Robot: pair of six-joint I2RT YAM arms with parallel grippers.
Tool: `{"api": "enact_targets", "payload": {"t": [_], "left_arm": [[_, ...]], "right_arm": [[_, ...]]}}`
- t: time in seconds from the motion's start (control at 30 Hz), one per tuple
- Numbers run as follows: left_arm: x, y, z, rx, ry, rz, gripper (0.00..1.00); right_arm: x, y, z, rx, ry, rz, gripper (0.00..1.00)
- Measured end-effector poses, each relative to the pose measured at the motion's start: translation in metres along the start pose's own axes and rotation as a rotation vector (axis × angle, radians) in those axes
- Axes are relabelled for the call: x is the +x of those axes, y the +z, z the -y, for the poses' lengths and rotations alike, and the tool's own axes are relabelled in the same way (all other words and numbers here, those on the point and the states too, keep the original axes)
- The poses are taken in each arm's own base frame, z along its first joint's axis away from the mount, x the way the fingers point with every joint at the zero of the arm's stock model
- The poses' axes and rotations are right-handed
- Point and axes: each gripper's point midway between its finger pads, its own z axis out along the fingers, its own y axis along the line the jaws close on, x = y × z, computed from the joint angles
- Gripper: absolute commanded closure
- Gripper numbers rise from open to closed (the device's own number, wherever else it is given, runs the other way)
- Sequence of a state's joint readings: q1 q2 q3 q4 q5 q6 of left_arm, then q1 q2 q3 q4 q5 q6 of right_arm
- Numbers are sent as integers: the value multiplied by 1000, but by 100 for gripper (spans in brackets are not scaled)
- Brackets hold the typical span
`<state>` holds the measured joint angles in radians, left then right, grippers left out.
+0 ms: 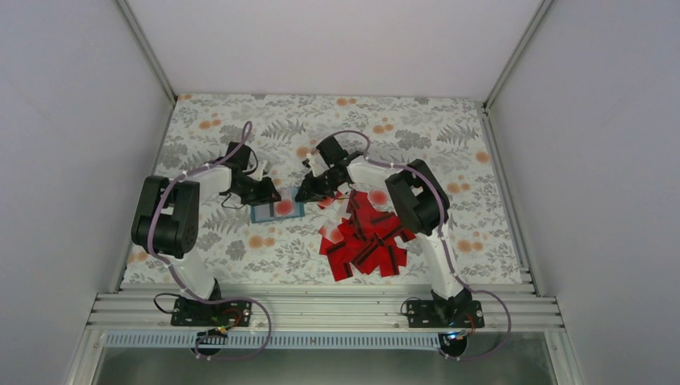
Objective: Put the credit cards into the card holder
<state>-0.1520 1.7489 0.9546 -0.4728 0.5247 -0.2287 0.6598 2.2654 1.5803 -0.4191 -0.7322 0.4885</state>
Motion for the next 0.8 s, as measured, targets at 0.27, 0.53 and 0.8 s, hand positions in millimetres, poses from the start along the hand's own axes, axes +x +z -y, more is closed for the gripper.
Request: {"api": "enact_targets", "payload": {"t": [0.27,0.53,0.8], "left_arm": [[-1,4,7,24,14,-5,77],[-3,4,13,55,17,-2,77],[-4,4,28,126,11,-3,77]], "right_arm": [[0,0,-1,-7,-3,-1,84],[1,1,-1,-9,-3,-1,84],[0,0,0,-9,-5,-1,83]]}}
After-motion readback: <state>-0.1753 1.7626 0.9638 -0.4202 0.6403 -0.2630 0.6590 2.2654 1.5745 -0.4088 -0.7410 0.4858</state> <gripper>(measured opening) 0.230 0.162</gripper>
